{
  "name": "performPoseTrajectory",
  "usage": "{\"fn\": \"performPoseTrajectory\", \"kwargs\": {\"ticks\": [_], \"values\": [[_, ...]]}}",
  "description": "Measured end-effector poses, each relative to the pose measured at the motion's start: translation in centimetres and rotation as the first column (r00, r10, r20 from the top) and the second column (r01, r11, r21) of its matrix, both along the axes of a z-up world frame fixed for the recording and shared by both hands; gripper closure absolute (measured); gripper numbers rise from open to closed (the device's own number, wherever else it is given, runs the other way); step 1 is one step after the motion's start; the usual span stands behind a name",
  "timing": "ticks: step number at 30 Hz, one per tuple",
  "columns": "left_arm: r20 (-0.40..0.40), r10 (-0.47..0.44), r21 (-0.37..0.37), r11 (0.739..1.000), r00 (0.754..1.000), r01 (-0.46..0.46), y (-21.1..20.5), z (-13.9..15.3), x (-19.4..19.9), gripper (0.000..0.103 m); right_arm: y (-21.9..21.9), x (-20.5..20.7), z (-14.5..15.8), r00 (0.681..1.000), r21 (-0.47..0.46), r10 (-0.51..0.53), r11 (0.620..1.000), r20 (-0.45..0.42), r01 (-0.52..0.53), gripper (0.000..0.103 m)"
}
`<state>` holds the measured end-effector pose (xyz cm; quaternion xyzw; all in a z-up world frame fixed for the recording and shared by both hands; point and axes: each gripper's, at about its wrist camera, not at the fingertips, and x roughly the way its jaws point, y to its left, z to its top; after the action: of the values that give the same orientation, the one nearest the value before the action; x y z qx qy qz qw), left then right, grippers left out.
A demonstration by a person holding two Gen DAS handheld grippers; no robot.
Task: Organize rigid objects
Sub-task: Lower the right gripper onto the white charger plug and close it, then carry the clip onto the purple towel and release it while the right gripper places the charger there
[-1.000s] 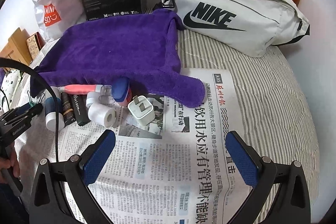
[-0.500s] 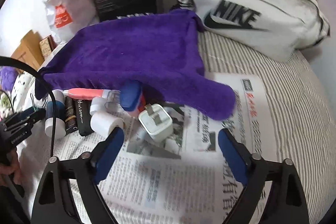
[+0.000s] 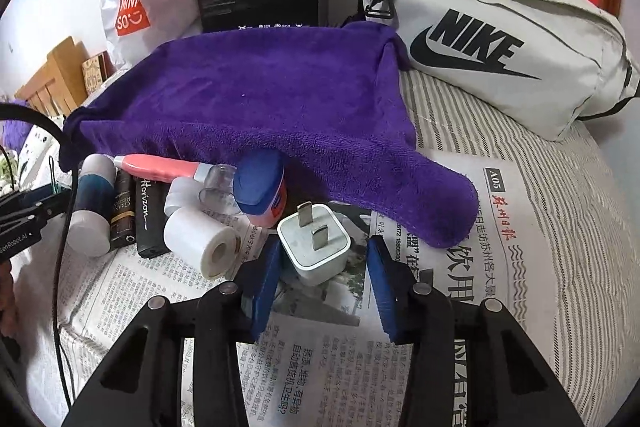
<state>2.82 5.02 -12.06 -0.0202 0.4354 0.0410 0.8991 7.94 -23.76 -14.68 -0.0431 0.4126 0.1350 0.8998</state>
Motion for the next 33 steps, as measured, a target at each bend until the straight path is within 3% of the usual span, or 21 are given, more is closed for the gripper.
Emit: {"fn": "performPoseTrajectory", "kwargs": {"ticks": [3,4,5,22,29,33], "values": [[0.000,-0.003,-0.008,1.000,1.000,0.003,0.1,0.1,0.1,0.064,0.0,0.0,0.0,1.000,0.000,-0.001,1.000,0.000,0.001,0.061],[-0.001,-0.002,-0.006,1.000,1.000,0.002,0.1,0.1,0.1,0.064,0.0,0.0,0.1,1.000,-0.007,-0.001,1.000,0.002,0.001,0.071],[-0.001,-0.003,-0.006,1.000,1.000,0.003,0.1,0.1,0.1,0.064,0.2,-0.1,0.2,1.000,-0.013,0.005,1.000,0.005,-0.005,0.072],[-0.016,-0.014,-0.005,1.000,1.000,0.014,0.2,0.3,0.2,0.064,-0.2,-0.5,0.9,1.000,0.009,0.020,1.000,-0.012,-0.019,0.072],[-0.039,-0.040,-0.066,0.997,0.998,0.037,0.5,1.0,-0.4,0.064,-0.9,-1.2,2.6,1.000,0.015,0.021,1.000,0.007,-0.021,0.072],[-0.032,-0.041,-0.030,0.999,0.999,0.040,0.8,2.0,-1.0,0.064,-0.9,-1.6,3.5,0.999,0.007,0.030,1.000,0.020,-0.030,0.072]]}}
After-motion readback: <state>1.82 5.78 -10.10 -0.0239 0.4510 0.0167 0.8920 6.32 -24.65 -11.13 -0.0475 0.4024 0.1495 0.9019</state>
